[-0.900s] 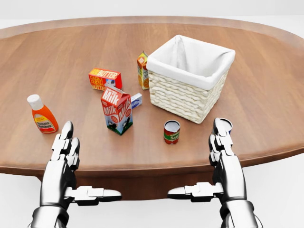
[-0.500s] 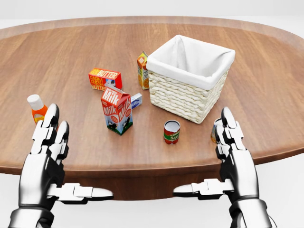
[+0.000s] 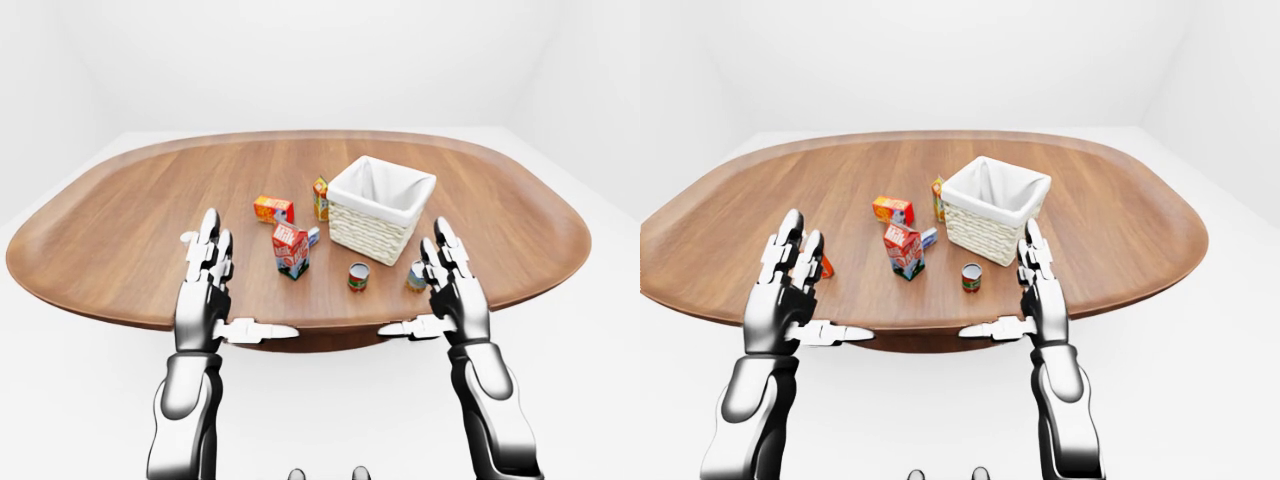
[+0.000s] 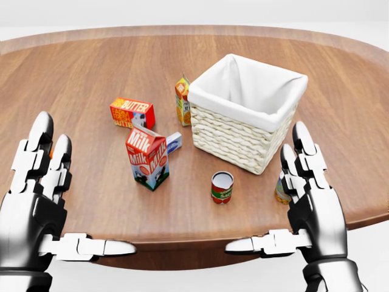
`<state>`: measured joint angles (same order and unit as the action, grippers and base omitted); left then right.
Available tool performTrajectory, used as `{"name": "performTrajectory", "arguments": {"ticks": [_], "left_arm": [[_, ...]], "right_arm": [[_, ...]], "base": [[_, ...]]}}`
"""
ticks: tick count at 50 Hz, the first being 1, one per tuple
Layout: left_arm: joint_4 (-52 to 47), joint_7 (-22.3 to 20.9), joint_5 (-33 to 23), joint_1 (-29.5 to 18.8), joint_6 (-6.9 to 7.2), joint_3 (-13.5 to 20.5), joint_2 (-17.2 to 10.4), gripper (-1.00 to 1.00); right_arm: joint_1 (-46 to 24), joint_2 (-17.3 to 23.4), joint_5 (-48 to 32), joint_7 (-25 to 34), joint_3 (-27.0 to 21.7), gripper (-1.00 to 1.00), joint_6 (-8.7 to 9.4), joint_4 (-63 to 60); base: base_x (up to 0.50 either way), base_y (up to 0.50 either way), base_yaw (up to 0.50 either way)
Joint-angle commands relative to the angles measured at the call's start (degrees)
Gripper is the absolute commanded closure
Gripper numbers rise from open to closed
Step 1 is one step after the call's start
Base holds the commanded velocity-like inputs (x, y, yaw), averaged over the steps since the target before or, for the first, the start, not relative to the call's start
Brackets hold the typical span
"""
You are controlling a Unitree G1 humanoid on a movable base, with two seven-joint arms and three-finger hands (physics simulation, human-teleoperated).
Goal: Pick up the tomato sauce, and put it in the basket.
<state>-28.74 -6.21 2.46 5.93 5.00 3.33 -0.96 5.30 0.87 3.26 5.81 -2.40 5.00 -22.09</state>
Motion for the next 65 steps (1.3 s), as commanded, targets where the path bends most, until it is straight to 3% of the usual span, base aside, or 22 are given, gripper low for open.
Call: {"name": "performTrajectory", "arguments": {"ticks": [1,20,26,65], "left_arm": [[-0.6,-0.13,-0.01,0.04,0.0,0.14,0.06,-1.0],[-0.13,-0.05,-0.19,0.27,0.0,-0.16,0.11,-1.0],[0.14,0.02,-0.21,0.12,0.0,-0.17,0.09,-1.0],[0.55,0.06,-0.33,0.33,0.0,-0.36,0.13,-1.0]], "right_arm": [[0.66,-0.08,0.49,0.66,0.03,-1.0,0.0,-1.96],[0.9,-0.21,-0.65,0.31,0.77,-1.0,0.0,-0.93],[1.29,0.02,-1.34,0.66,1.32,-1.0,0.0,-1.79],[-0.11,-0.2,-1.54,-0.8,0.59,-1.0,0.0,0.62]], "base": [[0.5,0.0,0.0],[0.5,0.0,0.0],[0.0,-0.05,0.0],[-0.01,-0.45,0.0]]}}
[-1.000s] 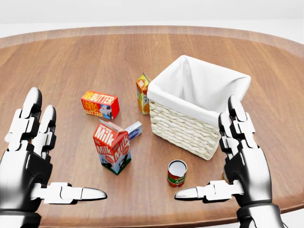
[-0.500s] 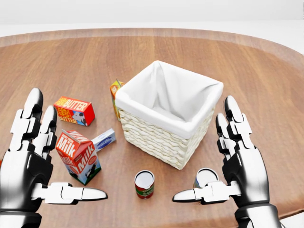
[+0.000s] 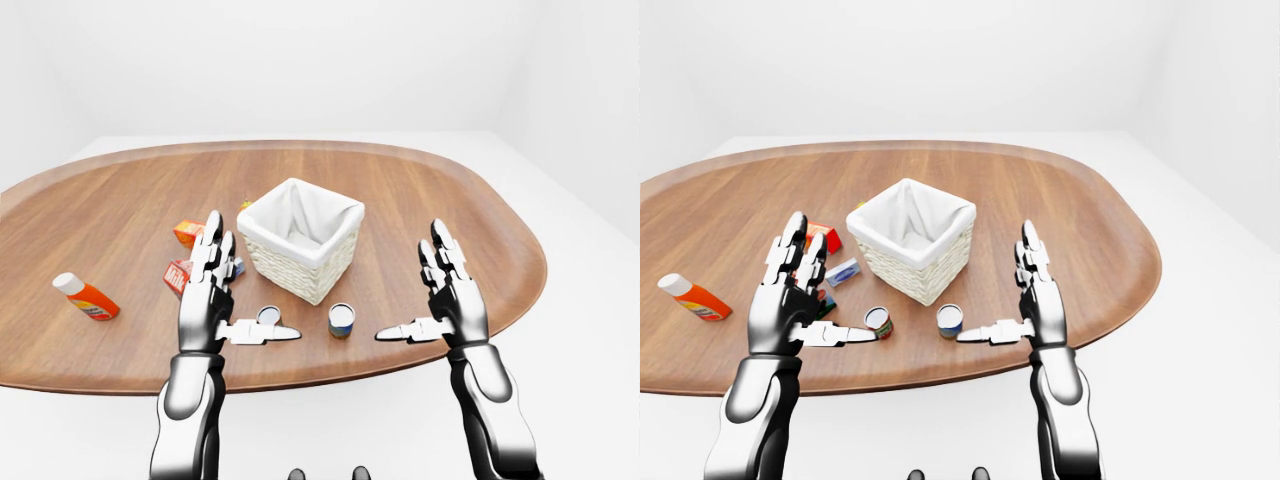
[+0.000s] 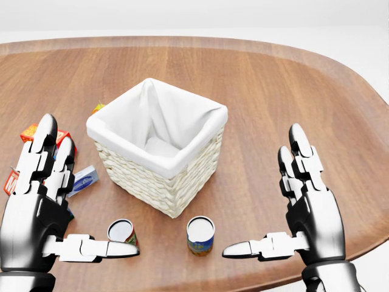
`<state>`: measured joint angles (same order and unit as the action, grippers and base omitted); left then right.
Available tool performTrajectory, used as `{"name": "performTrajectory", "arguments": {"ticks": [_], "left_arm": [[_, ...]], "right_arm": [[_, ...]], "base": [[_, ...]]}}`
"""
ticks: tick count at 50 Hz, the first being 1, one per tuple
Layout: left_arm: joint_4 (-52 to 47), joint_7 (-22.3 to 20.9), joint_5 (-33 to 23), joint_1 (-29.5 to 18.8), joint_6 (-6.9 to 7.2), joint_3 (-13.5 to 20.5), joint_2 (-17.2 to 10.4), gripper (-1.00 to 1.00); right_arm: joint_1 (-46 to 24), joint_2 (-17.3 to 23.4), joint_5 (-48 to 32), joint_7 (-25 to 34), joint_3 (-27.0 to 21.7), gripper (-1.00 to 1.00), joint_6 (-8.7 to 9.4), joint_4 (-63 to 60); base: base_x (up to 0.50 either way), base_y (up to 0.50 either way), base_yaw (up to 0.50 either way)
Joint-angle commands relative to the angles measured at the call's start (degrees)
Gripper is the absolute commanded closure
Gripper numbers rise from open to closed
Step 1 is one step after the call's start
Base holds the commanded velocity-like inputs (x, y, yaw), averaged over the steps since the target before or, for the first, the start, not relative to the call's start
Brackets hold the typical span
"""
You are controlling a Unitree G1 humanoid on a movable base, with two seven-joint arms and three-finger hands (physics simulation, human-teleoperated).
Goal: Pick up the tomato sauce, and put it in the basket.
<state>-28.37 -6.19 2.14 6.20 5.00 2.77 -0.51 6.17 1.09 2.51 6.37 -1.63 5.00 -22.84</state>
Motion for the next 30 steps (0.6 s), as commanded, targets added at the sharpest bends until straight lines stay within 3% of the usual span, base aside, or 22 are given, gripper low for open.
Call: {"name": "performTrajectory", "arguments": {"ticks": [1,8,18,30], "left_arm": [[0.28,0.05,0.01,0.02,0.0,0.25,-0.33,-1.0],[0.23,0.03,0.0,0.07,0.0,0.23,-0.34,-1.0],[1.01,0.04,-0.07,-0.19,0.0,0.33,-0.37,-1.0],[1.21,0.12,-0.04,-0.38,0.0,0.51,-0.41,-1.0]], "right_arm": [[-0.9,-0.45,-0.68,-1.34,-0.15,-1.0,0.0,1.17],[0.35,-0.54,1.33,-0.01,-0.18,-1.0,0.0,-1.31],[-1.27,-0.2,0.46,-1.05,-0.82,-1.0,0.0,1.15],[-1.16,-0.24,0.98,-0.8,-1.02,-1.0,0.0,0.51]], "base": [[0.0,0.0,0.0],[0.03,0.0,0.0],[0.48,0.0,0.0],[0.0,0.0,0.0]]}}
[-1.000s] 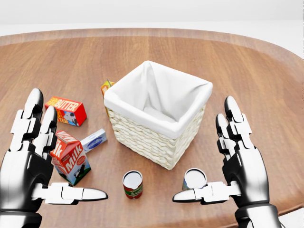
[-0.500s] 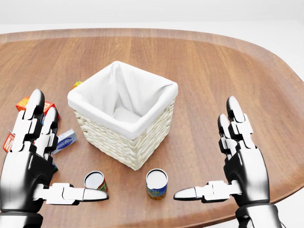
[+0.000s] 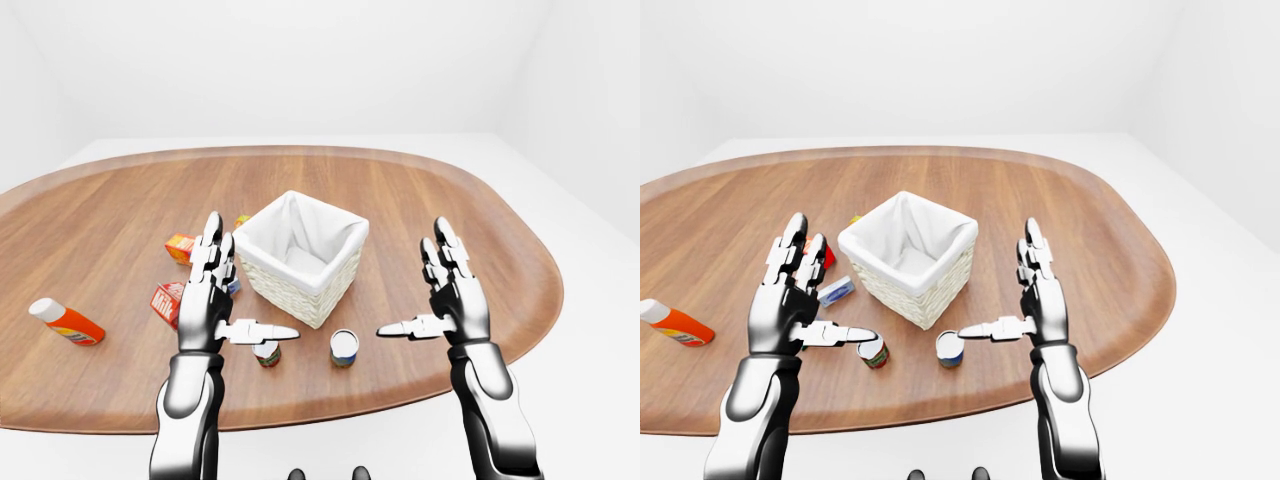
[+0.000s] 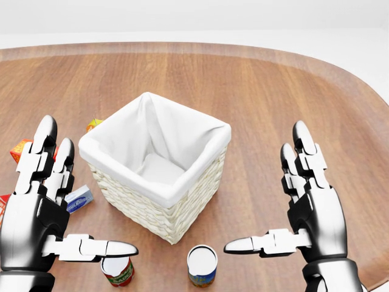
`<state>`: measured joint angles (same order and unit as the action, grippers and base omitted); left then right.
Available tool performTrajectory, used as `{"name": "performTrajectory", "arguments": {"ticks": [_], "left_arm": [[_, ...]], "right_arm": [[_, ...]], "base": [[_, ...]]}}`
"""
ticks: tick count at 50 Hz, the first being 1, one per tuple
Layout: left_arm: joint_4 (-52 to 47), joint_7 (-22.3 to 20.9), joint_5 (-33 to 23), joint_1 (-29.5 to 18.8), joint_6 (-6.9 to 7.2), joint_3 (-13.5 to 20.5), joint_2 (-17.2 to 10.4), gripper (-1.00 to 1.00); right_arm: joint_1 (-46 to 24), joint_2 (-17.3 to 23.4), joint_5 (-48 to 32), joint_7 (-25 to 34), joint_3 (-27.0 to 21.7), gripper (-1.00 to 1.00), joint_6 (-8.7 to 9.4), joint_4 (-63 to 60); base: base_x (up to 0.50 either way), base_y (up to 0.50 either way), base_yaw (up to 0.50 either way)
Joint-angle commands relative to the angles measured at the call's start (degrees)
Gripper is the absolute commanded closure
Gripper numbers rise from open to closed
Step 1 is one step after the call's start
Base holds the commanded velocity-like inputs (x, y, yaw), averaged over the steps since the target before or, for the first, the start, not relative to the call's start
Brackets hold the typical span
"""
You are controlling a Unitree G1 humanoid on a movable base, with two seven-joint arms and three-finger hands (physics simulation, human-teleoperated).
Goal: Pick up the tomato sauce, and put it in the basket.
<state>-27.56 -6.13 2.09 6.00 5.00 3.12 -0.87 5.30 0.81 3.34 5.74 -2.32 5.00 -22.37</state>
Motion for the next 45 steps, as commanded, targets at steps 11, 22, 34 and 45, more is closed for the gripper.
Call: {"name": "performTrajectory", "arguments": {"ticks": [11,22,34,45], "left_arm": [[4.44,0.22,0.46,-1.25,0.0,0.51,0.0,-1.0],[9.1,0.5,1.03,-2.38,0.0,0.67,-0.23,-1.0],[13.85,0.4,1.26,-3.53,-1.97,1.05,-0.46,-1.0],[27.29,0.83,0.79,-7.04,-10.0,1.31,-0.86,-1.0]], "right_arm": [[-0.36,0.0,0.09,-0.25,-0.22,-1.0,0.0,0.48],[-0.16,-0.03,0.14,-0.22,-0.07,-1.0,0.0,0.84],[-0.33,-0.06,0.05,-0.32,0.07,-1.0,0.0,2.05],[-1.21,0.12,0.3,-0.4,-0.52,-1.0,0.0,4.25]], "base": [[0.0,0.0,0.0],[0.0,0.0,0.0],[0.0,0.0,0.0],[0.0,0.0,0.0]]}}
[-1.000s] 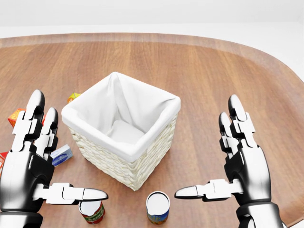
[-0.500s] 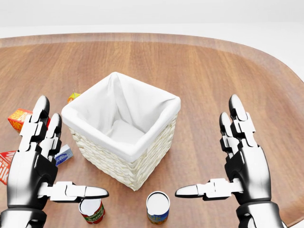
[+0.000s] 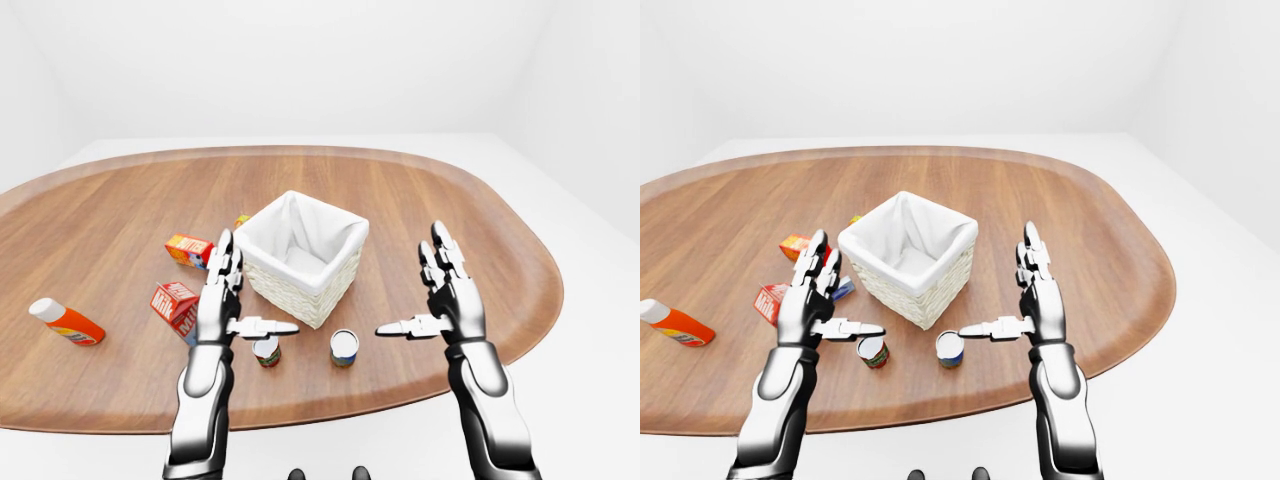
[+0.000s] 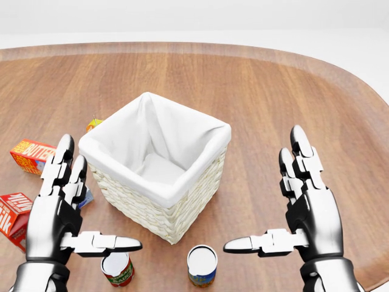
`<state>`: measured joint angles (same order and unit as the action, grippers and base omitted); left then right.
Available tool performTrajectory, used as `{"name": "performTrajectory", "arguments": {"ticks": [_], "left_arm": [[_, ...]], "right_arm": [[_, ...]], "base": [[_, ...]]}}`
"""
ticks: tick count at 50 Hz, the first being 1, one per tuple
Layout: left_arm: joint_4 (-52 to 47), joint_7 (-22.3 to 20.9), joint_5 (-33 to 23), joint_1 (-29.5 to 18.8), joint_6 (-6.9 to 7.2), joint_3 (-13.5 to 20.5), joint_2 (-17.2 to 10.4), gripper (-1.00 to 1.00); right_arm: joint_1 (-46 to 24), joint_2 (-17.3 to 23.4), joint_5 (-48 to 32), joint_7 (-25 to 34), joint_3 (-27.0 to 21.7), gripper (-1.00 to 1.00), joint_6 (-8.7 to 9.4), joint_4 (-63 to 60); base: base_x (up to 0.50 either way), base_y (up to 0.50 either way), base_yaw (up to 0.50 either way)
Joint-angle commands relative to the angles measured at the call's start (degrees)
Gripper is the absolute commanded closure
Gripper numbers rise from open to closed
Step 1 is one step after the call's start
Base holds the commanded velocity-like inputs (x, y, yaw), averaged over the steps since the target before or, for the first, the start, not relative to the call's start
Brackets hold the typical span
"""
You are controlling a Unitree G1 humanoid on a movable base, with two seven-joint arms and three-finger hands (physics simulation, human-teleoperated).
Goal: Pick up the tomato sauce, and put it in the basket.
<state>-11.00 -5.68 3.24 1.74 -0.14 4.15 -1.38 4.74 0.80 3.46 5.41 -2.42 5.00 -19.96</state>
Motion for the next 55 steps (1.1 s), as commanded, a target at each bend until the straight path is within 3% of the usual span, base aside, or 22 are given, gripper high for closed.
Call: {"name": "performTrajectory", "arguments": {"ticks": [1,35,55], "left_arm": [[10.94,0.4,-0.33,-2.8,-4.86,0.25,-0.38,-1.0],[15.9,1.16,-0.37,-4.37,-4.86,0.31,-0.95,-1.0],[12.19,1.13,1.12,-3.09,-4.86,1.01,-1.1,-1.0]], "right_arm": [[-0.66,0.13,0.18,-0.07,-0.41,-1.0,0.0,1.91],[-0.67,0.1,-0.03,-0.32,-0.15,-1.0,0.0,2.16],[-0.79,0.13,-0.12,-0.37,-0.23,-1.0,0.0,3.23]], "base": [[0.0,0.0,0.0],[0.0,0.0,0.0],[0.0,0.0,0.0]]}}
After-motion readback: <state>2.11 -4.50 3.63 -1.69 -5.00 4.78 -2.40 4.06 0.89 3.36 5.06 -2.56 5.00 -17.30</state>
